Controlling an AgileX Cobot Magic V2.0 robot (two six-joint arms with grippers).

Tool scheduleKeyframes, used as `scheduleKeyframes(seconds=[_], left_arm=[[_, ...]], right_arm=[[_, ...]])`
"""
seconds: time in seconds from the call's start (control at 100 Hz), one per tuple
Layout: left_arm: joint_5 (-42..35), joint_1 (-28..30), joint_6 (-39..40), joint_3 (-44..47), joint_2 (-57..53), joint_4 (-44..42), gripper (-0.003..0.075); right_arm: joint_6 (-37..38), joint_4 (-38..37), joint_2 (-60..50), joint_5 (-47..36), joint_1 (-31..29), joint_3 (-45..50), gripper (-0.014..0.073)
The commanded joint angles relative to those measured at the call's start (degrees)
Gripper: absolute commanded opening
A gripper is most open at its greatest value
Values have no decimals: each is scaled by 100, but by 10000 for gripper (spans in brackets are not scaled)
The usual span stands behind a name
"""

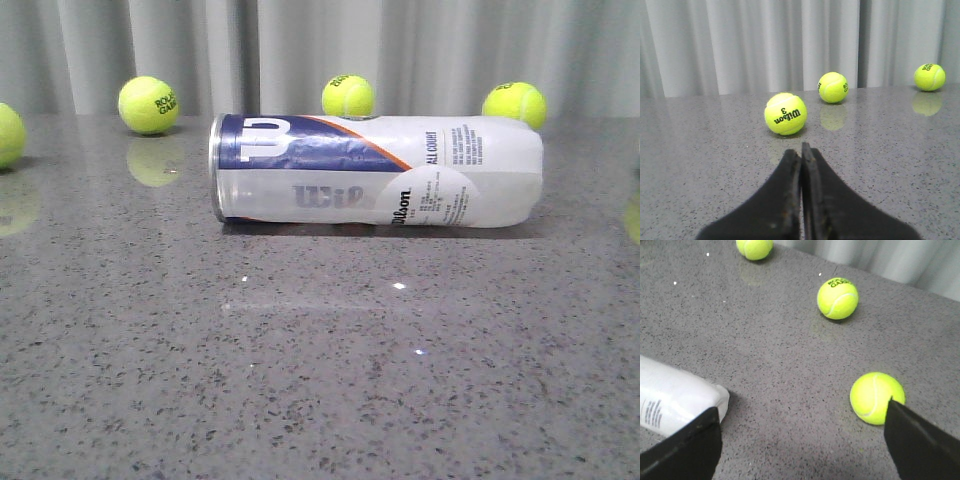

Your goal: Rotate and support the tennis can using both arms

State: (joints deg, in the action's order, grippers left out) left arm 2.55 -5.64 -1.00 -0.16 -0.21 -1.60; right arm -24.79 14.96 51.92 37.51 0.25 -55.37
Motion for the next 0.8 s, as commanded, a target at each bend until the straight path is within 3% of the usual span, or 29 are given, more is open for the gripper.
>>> scheduleKeyframes(seconds=[0.0, 0.4, 0.56, 0.79], left_arm=[[-474, 14, 52, 272, -219, 40, -21], [-474, 14, 52, 272, -219, 40, -21], [-474, 14, 52, 272, -219, 40, -21], [-474, 14, 52, 272, -219, 40, -21]], right_arm=[[60, 82, -526, -719, -29, 301, 647], [594, 103, -2147, -1345, -29, 1778, 647], [831, 123, -2273, -2623, -48, 2270, 645], [831, 238, -2273, -2752, -48, 2286, 614]])
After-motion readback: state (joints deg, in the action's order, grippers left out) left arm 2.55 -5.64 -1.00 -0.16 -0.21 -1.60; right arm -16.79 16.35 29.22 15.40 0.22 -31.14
